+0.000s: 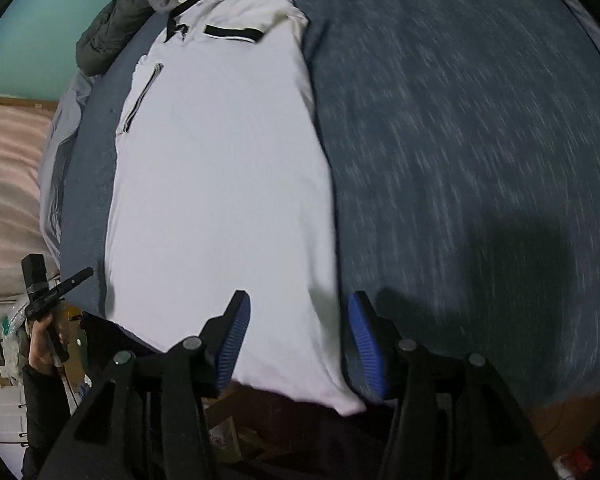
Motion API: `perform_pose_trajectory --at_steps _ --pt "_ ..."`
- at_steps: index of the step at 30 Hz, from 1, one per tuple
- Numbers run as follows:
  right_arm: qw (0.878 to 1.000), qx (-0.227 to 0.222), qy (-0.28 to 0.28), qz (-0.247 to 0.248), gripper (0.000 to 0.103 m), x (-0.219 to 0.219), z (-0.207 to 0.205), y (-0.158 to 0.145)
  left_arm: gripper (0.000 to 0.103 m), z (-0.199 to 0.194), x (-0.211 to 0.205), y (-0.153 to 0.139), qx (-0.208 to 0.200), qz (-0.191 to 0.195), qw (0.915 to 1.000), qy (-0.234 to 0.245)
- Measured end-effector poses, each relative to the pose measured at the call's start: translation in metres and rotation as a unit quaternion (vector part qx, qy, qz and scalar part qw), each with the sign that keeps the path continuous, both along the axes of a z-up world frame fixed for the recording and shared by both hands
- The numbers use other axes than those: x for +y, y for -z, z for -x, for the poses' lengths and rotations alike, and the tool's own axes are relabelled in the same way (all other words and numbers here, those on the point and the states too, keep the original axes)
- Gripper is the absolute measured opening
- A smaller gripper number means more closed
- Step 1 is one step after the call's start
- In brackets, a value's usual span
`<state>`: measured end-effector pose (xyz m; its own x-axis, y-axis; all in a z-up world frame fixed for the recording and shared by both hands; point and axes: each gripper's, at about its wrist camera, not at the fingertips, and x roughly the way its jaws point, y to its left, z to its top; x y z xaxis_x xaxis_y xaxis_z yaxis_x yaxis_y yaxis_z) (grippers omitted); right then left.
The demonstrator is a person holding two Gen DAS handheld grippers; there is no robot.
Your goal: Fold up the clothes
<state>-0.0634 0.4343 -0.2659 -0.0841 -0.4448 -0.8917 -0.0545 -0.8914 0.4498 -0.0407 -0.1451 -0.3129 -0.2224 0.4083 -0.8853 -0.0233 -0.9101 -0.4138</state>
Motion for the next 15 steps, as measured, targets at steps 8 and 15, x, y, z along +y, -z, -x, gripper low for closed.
perform_pose_trajectory --at_steps 8,15 --pt "1.000 -0.023 -0.004 -0.010 0.055 0.005 -0.026 0.007 0.044 -0.028 -0.002 0.001 -0.009 0.026 0.9995 0.015" --pt "0.999 -0.030 -0.008 -0.008 0.055 0.002 -0.033 0.010 0.045 -0.041 -0.013 0.013 -0.038 0.008 0.9992 -0.004"
